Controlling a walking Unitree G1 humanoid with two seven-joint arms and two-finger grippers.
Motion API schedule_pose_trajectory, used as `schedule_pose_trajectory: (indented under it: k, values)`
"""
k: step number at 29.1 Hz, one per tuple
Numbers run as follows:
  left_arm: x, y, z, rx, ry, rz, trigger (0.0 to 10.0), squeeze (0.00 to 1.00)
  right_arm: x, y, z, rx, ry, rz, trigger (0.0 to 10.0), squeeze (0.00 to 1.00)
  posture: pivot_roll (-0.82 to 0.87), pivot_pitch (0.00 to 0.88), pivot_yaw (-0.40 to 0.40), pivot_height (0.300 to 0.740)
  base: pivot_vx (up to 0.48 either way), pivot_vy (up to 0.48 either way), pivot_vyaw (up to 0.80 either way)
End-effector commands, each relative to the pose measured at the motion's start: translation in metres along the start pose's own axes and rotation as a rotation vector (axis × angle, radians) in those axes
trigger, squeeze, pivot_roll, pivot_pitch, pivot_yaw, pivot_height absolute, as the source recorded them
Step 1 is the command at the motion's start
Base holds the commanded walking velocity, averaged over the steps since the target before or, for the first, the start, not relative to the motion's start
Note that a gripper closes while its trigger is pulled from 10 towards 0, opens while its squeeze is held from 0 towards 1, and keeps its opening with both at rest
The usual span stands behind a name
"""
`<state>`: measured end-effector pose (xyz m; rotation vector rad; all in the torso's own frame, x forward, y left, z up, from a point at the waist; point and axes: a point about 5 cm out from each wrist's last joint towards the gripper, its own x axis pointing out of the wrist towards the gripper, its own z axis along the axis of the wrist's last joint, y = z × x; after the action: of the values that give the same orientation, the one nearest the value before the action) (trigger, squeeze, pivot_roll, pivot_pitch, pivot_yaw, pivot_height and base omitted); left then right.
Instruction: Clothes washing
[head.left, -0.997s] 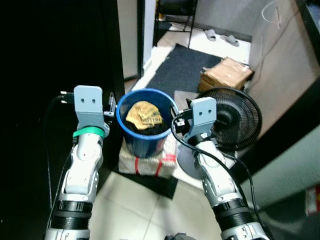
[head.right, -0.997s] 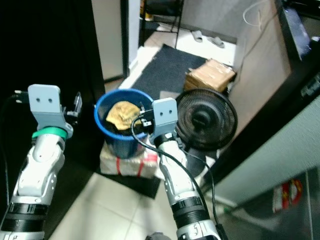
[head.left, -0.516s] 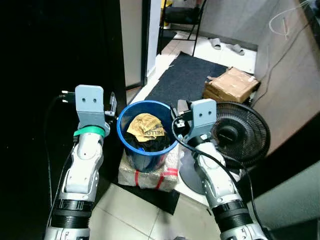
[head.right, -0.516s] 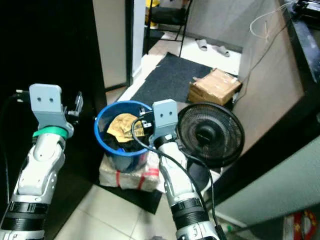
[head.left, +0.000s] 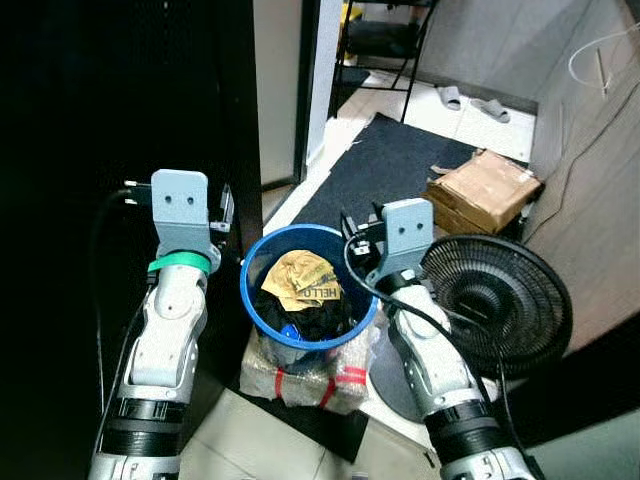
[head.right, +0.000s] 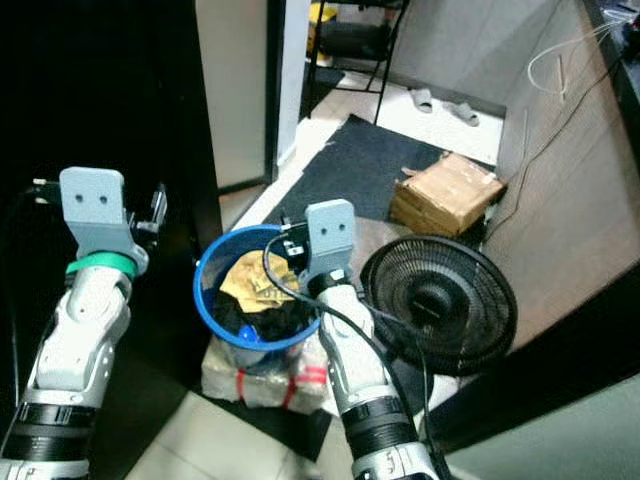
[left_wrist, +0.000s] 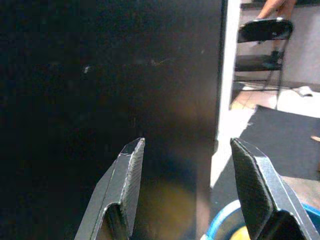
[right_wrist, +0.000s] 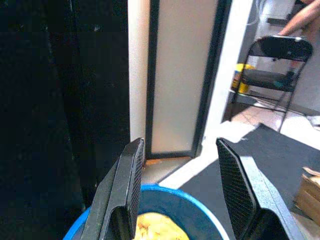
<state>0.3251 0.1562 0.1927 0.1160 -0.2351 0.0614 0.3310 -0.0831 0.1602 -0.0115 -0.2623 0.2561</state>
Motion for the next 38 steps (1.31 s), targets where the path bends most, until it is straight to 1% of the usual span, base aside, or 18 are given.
schedule_pose_trajectory:
  k: [1,12,16,38]
  values:
    - [-0.0009,-0.004,-0.0016,0.0,0.006,-0.011,10.0,0.0,-0.0027,-0.0075,-0.0042,-0.006,0.018,-0.027,10.0,0.0,0.06,0.012,0.009,0.74,0.394,0.0,0.0]
    - [-0.0008,-0.0043,-0.0013,-0.006,0.005,-0.013,10.0,0.0,-0.0029,-0.0081,-0.0049,0.009,0.024,-0.036,10.0,0.0,0.06,0.014,0.008,0.74,0.358,0.0,0.0]
    - [-0.0007,-0.0044,-0.0016,-0.013,0.008,-0.016,10.0,0.0,-0.0028,-0.0099,-0.0048,0.019,0.023,-0.042,10.0,0.0,0.06,0.015,0.009,0.74,0.0,0.0,-0.8]
    - [-0.0005,-0.0062,-0.0021,-0.015,0.012,-0.041,10.0,0.0,-0.0019,-0.0124,-0.0035,-0.021,0.015,-0.037,10.0,0.0,0.06,0.014,0.01,0.74,0.0,0.0,0.0]
